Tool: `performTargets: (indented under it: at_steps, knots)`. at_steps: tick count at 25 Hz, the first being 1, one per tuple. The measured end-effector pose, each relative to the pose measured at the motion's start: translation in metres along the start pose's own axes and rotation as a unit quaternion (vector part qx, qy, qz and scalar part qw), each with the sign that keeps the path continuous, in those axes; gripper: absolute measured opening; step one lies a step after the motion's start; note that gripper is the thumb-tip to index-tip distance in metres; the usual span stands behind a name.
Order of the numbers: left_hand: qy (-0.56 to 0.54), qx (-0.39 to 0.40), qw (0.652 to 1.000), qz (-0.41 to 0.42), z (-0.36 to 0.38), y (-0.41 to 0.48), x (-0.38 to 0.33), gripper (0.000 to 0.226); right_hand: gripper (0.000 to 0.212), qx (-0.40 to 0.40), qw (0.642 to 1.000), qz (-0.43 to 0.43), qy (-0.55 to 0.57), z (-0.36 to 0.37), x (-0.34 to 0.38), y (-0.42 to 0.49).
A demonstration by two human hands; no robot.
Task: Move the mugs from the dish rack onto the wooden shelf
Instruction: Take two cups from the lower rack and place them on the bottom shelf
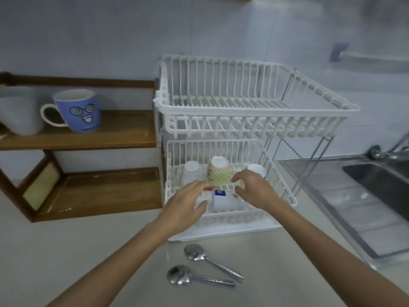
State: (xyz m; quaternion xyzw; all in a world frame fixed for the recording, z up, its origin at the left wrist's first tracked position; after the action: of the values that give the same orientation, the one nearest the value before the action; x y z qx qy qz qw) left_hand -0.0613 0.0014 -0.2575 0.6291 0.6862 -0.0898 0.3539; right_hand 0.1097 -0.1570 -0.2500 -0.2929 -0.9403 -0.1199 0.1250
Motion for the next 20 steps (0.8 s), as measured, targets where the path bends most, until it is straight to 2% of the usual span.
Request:
performTargets:
  at_steps: [1,2,5,7,9,11,14,17,20]
  knots:
    - [0.044,0.049,0.997,-0.036,0.015,0.015,0.003,0.054,0.037,0.059,0.993,-0.026,-0.102,0.002,-0.014,0.008]
    - [0.103,0.098,0.988,-0.063,0.029,0.031,0.004,0.066,0.042,0.111,0.968,-0.068,-0.215,0.004,-0.025,0.017]
    - [0.246,0.22,0.937,-0.114,0.053,0.074,0.009,0.09,0.051,0.203,0.838,-0.168,-0.477,0.017,-0.042,0.039]
    - [0.298,0.273,0.906,-0.13,0.066,0.092,0.01,0.089,0.057,0.231,0.761,-0.17,-0.582,0.027,-0.052,0.047]
    - [0.36,0.294,0.877,-0.121,0.077,0.099,0.012,0.079,0.063,0.235,0.716,-0.164,-0.636,0.035,-0.061,0.052]
    - [0.395,0.284,0.866,-0.113,0.089,0.098,0.015,0.072,0.069,0.225,0.701,-0.163,-0.657,0.039,-0.071,0.055]
    - [0.374,0.26,0.884,-0.108,0.096,0.096,0.022,0.068,0.075,0.208,0.7,-0.16,-0.664,0.043,-0.084,0.058]
    - [0.258,0.25,0.922,-0.145,0.087,0.095,0.029,0.073,0.074,0.196,0.695,-0.154,-0.674,0.045,-0.094,0.062]
    - [0.143,0.199,0.954,-0.175,0.069,0.094,0.029,0.076,0.068,0.195,0.674,-0.168,-0.692,0.043,-0.097,0.066]
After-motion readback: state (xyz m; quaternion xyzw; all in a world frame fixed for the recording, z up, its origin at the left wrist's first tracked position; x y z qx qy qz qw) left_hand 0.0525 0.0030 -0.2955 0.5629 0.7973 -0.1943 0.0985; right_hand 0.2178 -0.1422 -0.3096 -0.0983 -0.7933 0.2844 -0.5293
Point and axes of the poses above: each hand's wrist, its own y-axis towards the middle knuckle, its own z-axis out of the palm, x = y × z, the point moved 1 cm from there along y, towards the middle knuckle, and after that the axes turned 8 degrees about -z, right-handed, at the moved point
